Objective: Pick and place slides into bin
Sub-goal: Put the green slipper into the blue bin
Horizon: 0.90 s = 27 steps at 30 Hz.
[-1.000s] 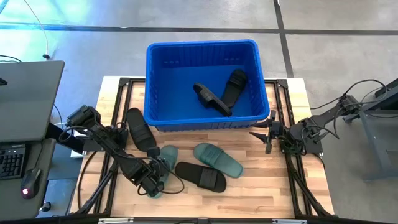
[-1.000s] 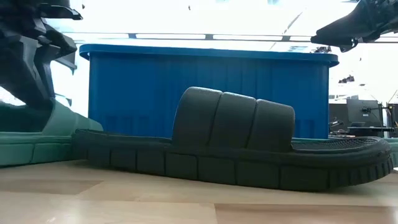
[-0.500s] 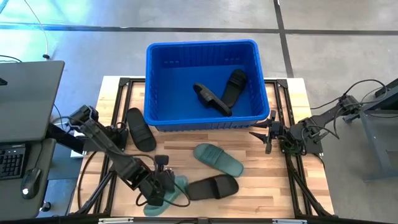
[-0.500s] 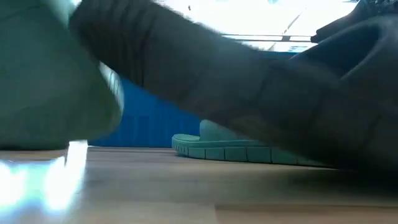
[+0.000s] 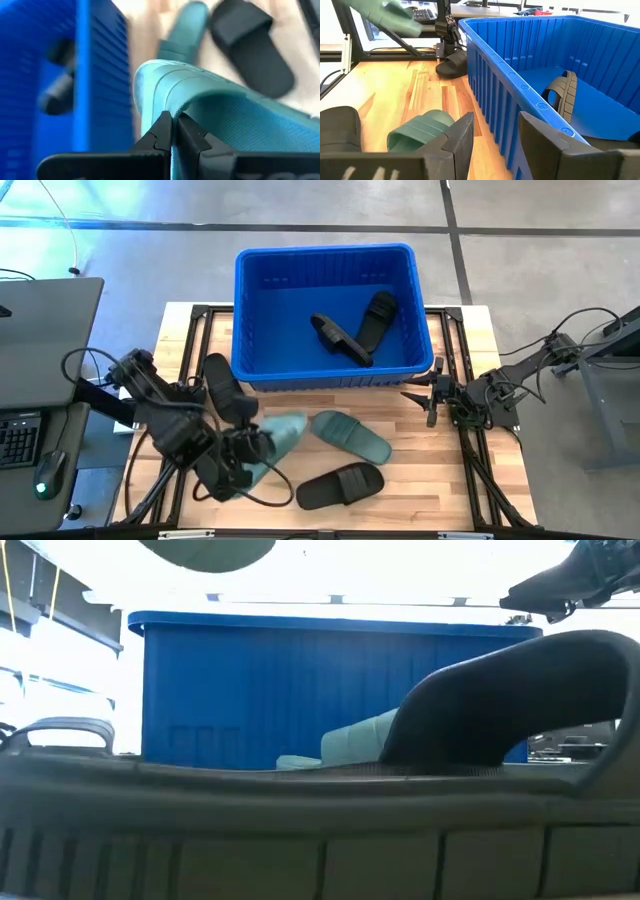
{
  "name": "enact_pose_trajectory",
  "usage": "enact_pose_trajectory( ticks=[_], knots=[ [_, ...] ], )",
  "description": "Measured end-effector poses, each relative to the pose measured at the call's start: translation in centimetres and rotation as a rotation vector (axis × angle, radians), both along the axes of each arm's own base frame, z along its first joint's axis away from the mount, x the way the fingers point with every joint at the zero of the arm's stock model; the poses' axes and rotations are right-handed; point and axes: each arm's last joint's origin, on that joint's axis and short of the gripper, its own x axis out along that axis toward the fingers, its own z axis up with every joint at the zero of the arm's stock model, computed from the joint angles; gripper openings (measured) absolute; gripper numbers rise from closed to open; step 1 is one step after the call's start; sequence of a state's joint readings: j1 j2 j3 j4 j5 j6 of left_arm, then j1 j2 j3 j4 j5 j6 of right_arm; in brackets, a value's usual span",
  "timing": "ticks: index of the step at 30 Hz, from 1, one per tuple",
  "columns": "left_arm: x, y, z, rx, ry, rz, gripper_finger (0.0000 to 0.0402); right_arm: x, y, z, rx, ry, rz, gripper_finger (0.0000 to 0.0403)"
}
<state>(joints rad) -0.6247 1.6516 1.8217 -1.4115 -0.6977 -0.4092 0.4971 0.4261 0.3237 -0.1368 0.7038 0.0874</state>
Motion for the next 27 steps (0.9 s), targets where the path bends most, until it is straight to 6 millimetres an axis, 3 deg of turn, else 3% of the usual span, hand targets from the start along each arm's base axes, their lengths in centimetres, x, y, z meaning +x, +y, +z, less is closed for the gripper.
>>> enact_pose_trajectory(
  ticks=[3,7,11,14,19,27],
  knots=[
    [-0.2,1.7,2.3,0.137,-0.028,0.014,0.0001,0.0,0.0,0.0,-0.001,0.000,0.000,0.0147],
    [0.2,5.5,5.2,0.318,-0.064,0.106,0.0000,0.0,0.0,0.0,-0.001,0.000,0.001,0.0145],
    [0.9,10.7,7.1,0.406,-0.032,0.224,0.0000,0.0,0.0,0.0,-0.002,0.000,0.000,0.0145],
    [1.3,15.2,7.3,0.435,0.032,0.354,0.0000,0.0,0.0,0.0,-0.002,0.000,0.000,0.0147],
    [2.2,22.3,5.3,0.410,0.174,0.527,0.0000,0.0,0.0,0.0,-0.017,0.004,0.003,0.0145],
    [4.9,30.6,-2.8,0.398,0.274,0.492,0.0000,0.0,0.0,0.0,-0.015,0.004,0.005,0.0145]
  ],
)
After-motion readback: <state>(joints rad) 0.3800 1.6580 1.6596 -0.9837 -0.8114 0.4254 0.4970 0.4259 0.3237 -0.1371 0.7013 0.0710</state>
